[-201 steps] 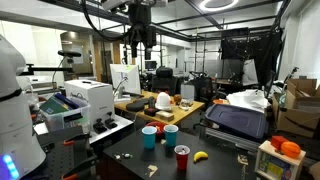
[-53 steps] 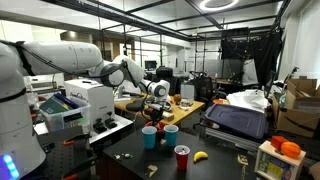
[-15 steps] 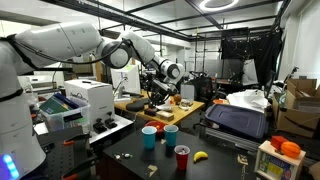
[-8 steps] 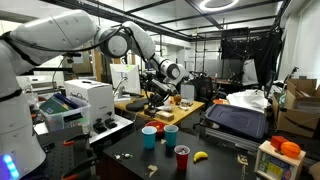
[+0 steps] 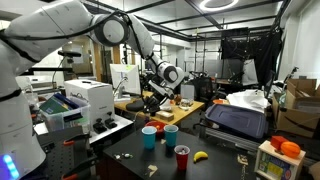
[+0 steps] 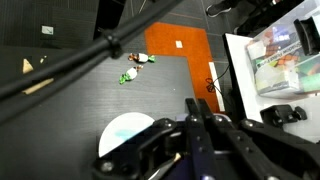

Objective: Pick up the contents in the orange bowl and put them in the blue cup

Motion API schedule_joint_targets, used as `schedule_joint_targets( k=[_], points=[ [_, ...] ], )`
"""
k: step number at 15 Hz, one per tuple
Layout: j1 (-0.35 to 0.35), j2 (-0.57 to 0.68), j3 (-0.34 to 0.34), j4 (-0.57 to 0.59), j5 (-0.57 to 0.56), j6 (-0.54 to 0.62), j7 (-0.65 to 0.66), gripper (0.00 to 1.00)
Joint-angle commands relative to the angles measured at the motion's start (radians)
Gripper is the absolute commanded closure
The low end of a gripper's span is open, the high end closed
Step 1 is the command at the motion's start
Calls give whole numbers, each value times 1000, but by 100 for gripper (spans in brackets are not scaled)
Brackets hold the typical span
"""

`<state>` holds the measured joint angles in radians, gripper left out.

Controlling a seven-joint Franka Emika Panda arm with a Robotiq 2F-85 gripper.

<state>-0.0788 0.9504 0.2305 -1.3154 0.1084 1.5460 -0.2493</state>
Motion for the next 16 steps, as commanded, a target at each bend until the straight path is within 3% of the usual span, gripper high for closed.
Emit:
schedule_joint_targets(
  k=[1,16],
  points=[
    [9,-45,-33,-98,31,48,-64,99],
    [40,1,-87,-118,-8,226,-77,99]
  ],
)
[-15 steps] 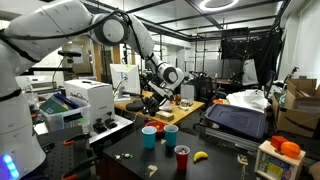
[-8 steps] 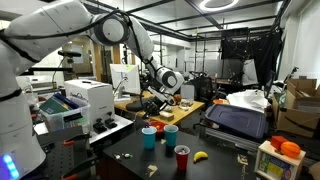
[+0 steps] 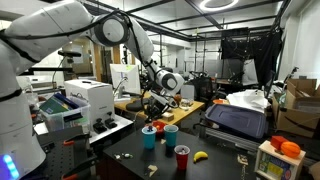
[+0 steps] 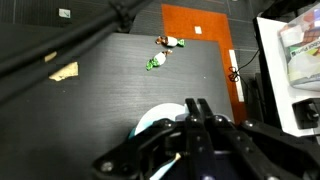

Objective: Pick up the contents in the orange bowl and put them in the blue cup

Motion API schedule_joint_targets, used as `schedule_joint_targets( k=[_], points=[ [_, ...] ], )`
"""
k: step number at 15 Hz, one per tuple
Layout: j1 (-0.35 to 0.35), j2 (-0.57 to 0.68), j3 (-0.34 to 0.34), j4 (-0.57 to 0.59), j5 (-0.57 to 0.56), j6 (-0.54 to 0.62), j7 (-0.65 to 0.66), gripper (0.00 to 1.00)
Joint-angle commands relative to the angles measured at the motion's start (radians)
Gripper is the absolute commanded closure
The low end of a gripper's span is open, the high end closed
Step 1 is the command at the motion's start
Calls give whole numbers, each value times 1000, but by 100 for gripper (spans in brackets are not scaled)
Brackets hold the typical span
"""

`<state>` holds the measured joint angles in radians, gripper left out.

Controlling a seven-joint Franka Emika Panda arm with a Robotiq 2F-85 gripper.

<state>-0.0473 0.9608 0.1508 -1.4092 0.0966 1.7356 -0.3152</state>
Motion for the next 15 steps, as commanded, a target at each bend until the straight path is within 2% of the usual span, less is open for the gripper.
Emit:
schedule_joint_targets(
  k=[1,5,12,13,14,15],
  points=[
    [9,-5,-3,-21,9,44,-11,99],
    [1,4,20,-17,44,56,-23,99],
    [10,-1,19,-21,33,51,-28,99],
    [11,-3,19,-23,29,52,-37,70],
    [13,-5,18,-24,26,53,-39,69],
    [12,-5,20,-22,28,51,-43,62]
  ],
)
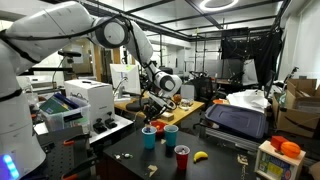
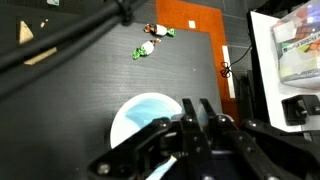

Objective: Pick up the contents in the orange bowl and put them in the blue cup

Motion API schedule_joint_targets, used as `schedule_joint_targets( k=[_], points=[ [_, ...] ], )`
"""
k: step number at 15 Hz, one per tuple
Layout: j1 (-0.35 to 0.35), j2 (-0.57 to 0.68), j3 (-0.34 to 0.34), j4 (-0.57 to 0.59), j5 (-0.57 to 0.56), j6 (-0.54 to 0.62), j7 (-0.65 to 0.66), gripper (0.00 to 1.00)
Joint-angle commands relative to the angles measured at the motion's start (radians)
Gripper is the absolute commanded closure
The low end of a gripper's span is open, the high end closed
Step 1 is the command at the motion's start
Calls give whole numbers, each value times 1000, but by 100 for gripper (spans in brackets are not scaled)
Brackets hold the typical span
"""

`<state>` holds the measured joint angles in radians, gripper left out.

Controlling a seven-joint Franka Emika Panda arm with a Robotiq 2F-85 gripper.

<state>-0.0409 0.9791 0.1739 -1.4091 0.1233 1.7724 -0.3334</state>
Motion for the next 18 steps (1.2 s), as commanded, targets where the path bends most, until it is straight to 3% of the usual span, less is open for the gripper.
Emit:
schedule_joint_targets(
  k=[1,8,12,18],
  points=[
    [6,-24,-3,-21,1,13,-25,55],
    [13,-49,11,6,13,12,-32,3],
    [31,-5,29,92,17,31,-34,0],
    [118,124,2,228,-27,76,17,0]
  ],
)
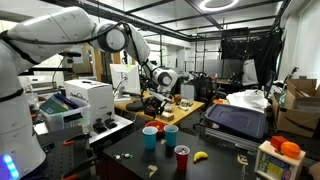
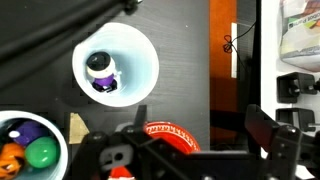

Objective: Pick up the contents in the orange bowl and put them in the blue cup

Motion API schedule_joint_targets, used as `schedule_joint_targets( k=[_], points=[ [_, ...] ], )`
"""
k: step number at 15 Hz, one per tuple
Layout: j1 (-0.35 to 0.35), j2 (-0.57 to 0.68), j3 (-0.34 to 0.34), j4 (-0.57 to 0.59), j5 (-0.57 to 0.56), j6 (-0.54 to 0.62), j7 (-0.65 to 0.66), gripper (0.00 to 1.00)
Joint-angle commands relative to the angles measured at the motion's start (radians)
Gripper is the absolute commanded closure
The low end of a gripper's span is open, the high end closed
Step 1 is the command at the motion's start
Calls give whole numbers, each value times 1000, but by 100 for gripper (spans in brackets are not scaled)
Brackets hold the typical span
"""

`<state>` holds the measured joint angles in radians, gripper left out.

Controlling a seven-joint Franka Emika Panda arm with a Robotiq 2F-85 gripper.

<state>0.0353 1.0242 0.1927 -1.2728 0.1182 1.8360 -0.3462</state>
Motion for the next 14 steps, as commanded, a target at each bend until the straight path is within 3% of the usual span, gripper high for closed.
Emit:
schedule_joint_targets(
  k=[1,14],
  points=[
    [55,104,-21,114,-27,20,37,0],
    [160,324,-42,398,-68,99,173,0]
  ],
)
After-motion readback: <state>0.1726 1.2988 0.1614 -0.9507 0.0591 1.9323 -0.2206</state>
